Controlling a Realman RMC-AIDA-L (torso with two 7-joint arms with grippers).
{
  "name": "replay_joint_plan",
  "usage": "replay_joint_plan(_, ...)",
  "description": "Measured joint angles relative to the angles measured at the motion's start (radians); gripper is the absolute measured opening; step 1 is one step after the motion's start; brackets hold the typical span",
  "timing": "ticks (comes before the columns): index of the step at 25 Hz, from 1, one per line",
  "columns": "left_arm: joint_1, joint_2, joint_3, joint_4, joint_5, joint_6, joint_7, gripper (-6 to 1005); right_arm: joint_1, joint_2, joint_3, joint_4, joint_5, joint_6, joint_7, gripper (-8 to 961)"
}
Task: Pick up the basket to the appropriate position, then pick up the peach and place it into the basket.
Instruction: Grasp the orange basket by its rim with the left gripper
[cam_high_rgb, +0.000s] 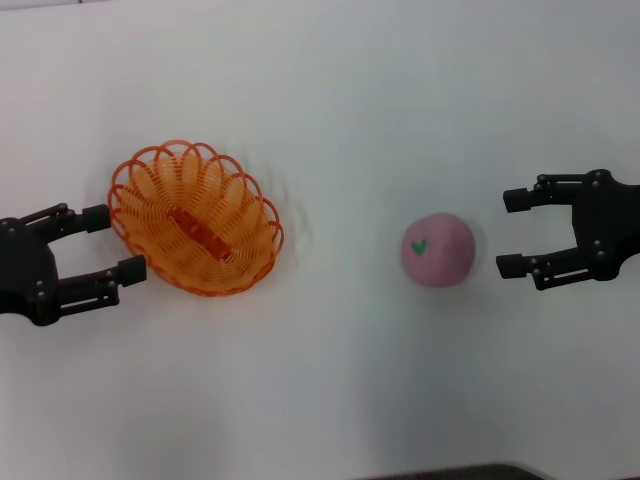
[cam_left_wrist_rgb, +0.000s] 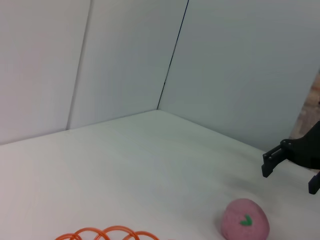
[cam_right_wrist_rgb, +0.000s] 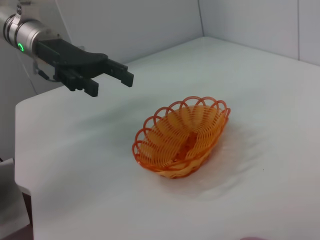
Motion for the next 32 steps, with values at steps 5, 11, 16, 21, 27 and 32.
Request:
replay_joint_plan(5, -0.009, 0.002, 0.005, 0.0, -0.001, -0.004, 0.001, 836, 0.001, 0.002, 0.001, 0.0, -0.001, 0.001, 0.0, 911)
replay_joint_plan(11, -0.018, 0.008, 0.0, 0.003, 0.001, -0.005, -0.003, 834, 0.0, 0.003, 0.004, 0.0, -0.001, 0.001, 0.0, 911)
replay_joint_plan(16, -0.016, 0.008, 0.0, 0.003, 0.003, -0.005, -0.003, 832, 0.0, 0.006, 0.004, 0.001, -0.001, 0.005, 0.0, 912)
replay_joint_plan(21, -0.015, 0.005, 0.003, 0.003, 0.004, -0.005, 0.001, 830, 0.002, 0.005, 0.005, 0.001, -0.001, 0.009, 0.004, 911)
replay_joint_plan(27, -0.014, 0.005, 0.004, 0.003, 0.006, -0.004, -0.003, 828, 0.002, 0.003, 0.005, 0.0, -0.001, 0.009, 0.007, 912)
replay_joint_plan(32, -0.037, 0.004, 0.007, 0.074, 0.006, -0.008, -0.089, 828, 0.002, 0.004, 0.005, 0.0, -0.001, 0.01, 0.004, 912)
